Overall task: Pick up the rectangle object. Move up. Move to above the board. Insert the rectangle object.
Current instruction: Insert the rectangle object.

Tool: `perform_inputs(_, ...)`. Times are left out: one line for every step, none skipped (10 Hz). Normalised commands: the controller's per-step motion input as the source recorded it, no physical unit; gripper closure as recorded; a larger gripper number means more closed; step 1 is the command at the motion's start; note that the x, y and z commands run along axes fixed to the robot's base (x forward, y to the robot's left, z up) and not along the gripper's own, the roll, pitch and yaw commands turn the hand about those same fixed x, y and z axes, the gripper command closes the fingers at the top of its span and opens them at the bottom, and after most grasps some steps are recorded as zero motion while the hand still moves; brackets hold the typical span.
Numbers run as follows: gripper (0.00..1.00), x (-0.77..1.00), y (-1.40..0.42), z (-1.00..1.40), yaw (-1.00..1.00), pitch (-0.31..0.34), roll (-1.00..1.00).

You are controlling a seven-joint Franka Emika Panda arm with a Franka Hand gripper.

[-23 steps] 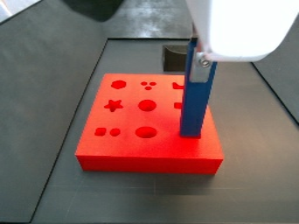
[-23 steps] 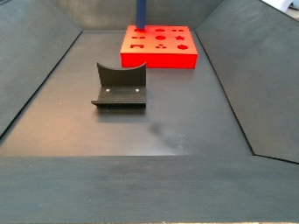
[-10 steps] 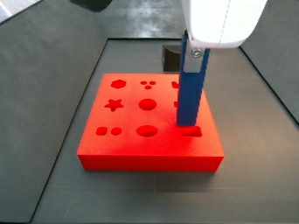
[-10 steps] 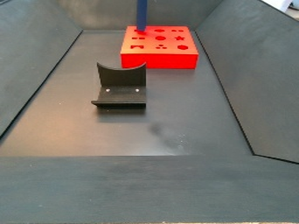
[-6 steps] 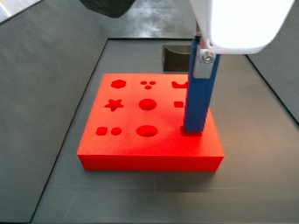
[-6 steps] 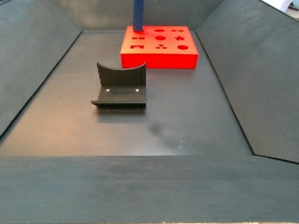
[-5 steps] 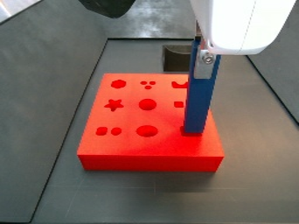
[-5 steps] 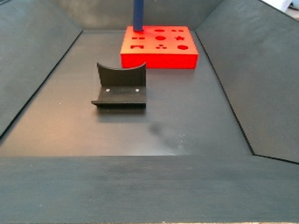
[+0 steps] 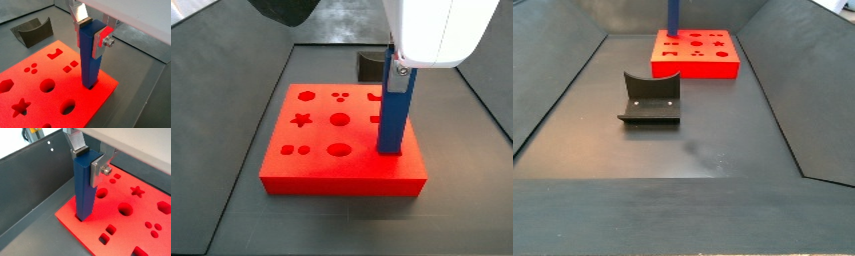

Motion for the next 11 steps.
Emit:
perform_inputs(1.00,0.39,-0.34,0.00,-0.09,0.043,0.09)
perform_inputs(1.00,0.46,-0.20,0.00,-0.07,0.069,0.08)
perform_inputs(1.00,0.34,0.00,0.00,-0.01,0.064,0.04)
perform_inputs(1.00,0.06,0.14,0.00,-0.03,0.023,0.00)
perform_inputs(1.00,0.00,0.16,0.00,-0.04,0.000,-0.01)
perform_inputs(1.00,-0.05,0.07,0.00,-0.02,0.000,-0.01)
perform_inputs(1.00,-0.22,0.02,0.00,0.00,-0.041,0.00)
perform_inputs(1.00,-0.23,0.00,0.00,0.00,-0.051,0.00)
perform_inputs(1.00,-0.18,0.03,0.00,0.00,-0.026,0.00)
perform_inputs(1.00,-0.14,0.00,0.00,0.00,-0.010,0.00)
perform_inputs(1.00,-0.02,0.08,0.00,0.00,0.000,0.00)
